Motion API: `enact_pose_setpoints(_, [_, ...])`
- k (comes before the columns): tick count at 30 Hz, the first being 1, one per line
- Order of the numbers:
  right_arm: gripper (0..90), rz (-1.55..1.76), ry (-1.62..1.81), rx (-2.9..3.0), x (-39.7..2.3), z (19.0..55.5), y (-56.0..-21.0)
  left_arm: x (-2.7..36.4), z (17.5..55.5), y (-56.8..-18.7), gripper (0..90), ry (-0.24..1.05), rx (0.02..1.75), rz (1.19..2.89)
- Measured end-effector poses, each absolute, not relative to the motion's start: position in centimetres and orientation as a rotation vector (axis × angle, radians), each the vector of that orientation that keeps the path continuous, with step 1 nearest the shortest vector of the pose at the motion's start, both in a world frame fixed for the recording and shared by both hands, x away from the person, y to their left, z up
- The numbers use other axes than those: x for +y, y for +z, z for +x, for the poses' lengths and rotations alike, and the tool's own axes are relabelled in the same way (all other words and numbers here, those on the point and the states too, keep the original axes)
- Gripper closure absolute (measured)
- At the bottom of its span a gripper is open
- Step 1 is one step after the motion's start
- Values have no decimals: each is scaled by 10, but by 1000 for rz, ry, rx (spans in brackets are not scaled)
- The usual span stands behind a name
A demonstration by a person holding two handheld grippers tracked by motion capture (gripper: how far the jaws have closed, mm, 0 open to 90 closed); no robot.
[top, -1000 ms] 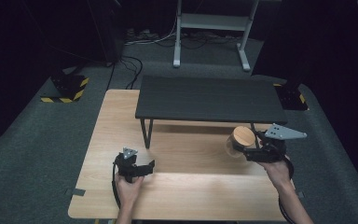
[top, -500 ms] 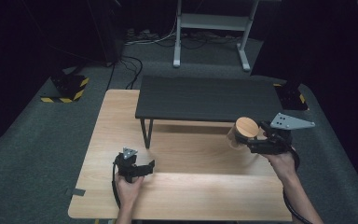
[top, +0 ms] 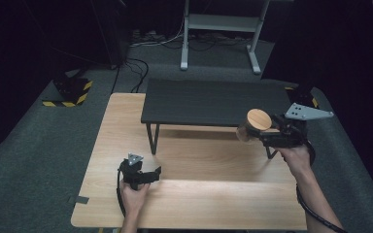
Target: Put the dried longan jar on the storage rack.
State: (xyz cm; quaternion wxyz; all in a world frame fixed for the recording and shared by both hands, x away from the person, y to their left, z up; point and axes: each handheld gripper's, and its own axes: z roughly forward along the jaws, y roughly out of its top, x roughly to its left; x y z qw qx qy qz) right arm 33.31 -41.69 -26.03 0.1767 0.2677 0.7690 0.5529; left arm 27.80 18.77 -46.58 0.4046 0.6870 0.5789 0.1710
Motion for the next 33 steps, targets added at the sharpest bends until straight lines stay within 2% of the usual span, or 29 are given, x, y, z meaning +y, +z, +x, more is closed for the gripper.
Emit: enact_pose_setpoints(33, [248, 913, 1360, 2118, -377, 372, -234, 190, 278, -467, 15, 421, 1455, 1729])
